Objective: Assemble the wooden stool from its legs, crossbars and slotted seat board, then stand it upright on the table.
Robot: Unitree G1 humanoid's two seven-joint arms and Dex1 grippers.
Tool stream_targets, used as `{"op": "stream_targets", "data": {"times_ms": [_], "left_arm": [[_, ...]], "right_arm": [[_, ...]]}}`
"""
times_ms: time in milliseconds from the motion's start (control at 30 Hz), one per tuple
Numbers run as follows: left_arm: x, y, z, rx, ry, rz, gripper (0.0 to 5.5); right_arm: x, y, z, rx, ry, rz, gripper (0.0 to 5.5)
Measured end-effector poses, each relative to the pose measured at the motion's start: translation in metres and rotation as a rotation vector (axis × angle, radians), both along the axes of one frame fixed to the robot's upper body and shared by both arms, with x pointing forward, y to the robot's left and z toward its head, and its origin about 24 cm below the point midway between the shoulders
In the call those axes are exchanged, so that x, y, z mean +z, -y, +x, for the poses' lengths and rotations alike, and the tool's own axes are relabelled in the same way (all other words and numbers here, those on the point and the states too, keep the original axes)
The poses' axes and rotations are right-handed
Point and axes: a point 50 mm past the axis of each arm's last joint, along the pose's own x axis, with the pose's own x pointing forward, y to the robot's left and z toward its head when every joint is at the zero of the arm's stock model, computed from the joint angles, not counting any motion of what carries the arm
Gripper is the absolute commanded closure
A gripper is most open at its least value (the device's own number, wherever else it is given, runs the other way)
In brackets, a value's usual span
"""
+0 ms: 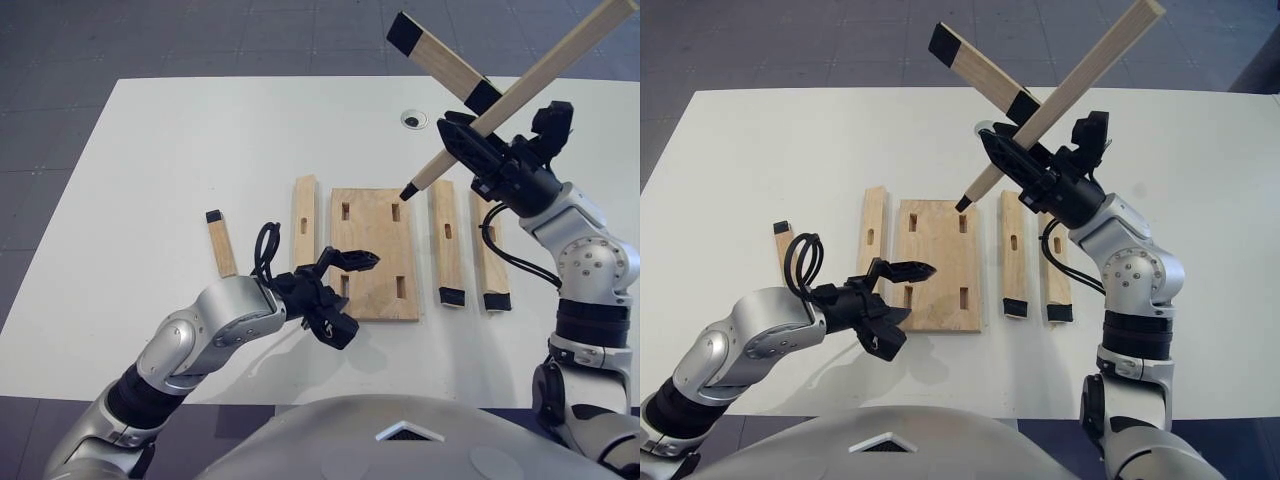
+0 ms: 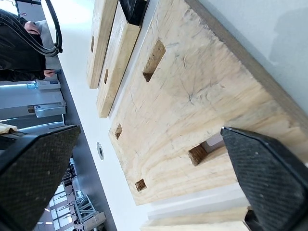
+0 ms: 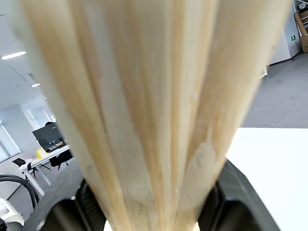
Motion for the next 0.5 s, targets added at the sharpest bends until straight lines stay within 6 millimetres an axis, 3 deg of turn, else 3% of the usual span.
{"op": "stream_targets", "data": {"times_ms": [500], "left_arm": [[-0.0014, -0.0006, -0.0086, -0.024, -0.009, 0.002, 0.00]], "right_arm": [[0.0004, 0.0014, 0.0005, -0.015, -0.001, 0.005, 3.47]]}}
